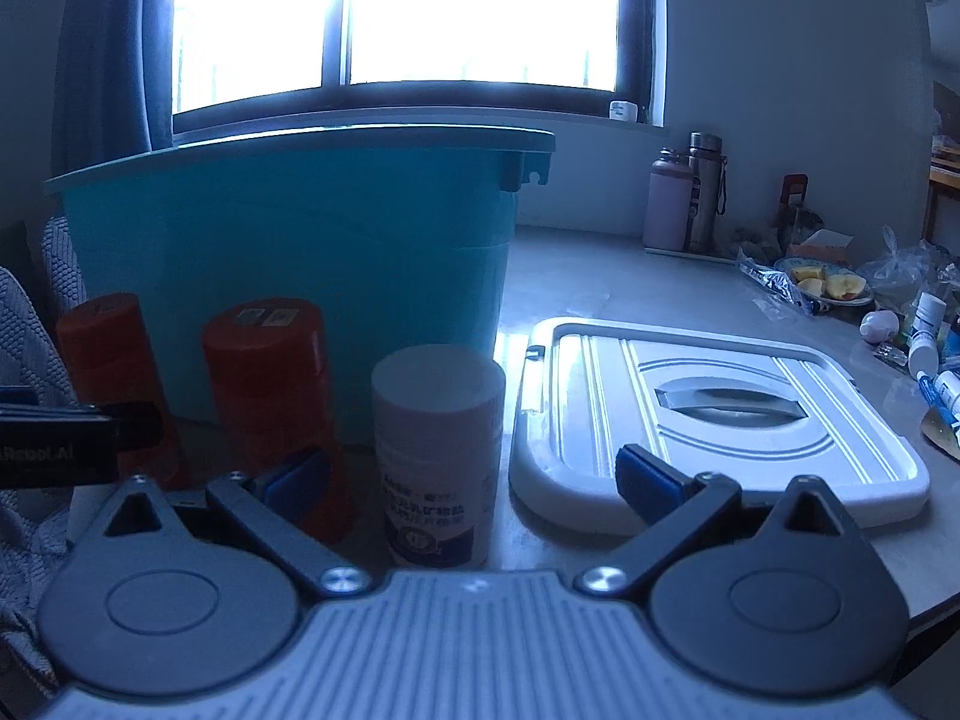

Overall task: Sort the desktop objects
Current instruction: 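Move both tools toward the red canisters and white pill bottle, then grasp the white pill bottle with the right tool while the left tool grasps a red canister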

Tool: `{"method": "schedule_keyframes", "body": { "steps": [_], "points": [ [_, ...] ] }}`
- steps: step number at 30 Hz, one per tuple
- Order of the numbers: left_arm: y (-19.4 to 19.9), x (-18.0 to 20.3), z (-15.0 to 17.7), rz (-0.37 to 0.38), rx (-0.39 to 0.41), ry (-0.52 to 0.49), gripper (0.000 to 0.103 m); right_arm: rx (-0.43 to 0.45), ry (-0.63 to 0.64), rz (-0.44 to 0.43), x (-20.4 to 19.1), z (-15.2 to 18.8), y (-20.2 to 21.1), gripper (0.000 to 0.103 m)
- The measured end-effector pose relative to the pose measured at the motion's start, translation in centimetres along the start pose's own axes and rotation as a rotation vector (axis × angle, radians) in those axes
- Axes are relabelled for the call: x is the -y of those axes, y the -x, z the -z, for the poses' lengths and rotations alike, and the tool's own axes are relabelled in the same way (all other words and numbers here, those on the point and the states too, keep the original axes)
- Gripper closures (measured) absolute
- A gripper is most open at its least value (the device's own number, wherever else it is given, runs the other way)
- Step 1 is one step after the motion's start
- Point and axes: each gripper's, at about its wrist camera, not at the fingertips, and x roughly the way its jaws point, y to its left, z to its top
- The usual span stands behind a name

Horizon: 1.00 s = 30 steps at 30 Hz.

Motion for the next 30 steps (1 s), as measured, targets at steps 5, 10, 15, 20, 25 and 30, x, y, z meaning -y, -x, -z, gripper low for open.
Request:
{"method": "schedule_keyframes", "body": {
  "steps": [5, 10, 15, 20, 25, 30],
  "points": [
    [-1.8, 0.2, 0.0, -0.006, -0.007, -0.015, 0.000, -0.002, -0.001, 0.005, -0.3, 0.0, -1.3, 0.001],
    [-3.0, 0.4, 0.2, -0.003, -0.005, -0.042, 0.002, -0.011, -0.013, -0.012, -0.4, 0.2, -2.3, 0.007],
    [-2.7, 0.9, 0.2, 0.005, 0.008, -0.074, 0.053, -0.024, -0.004, -0.061, -0.8, 0.1, -2.1, 0.055],
    [-0.8, 1.1, 0.0, 0.005, 0.003, -0.063, 0.053, -0.019, 0.017, -0.060, -1.0, -0.4, 0.0, 0.055],
    [2.5, 1.0, -0.1, -0.001, -0.028, -0.021, 0.053, -0.046, 0.011, -0.072, -0.3, -1.0, 2.8, 0.055],
    [6.6, 0.8, 0.5, -0.006, -0.049, -0.007, 0.053, -0.053, 0.028, -0.097, 0.0, -1.1, 6.2, 0.055]
  ]
}}
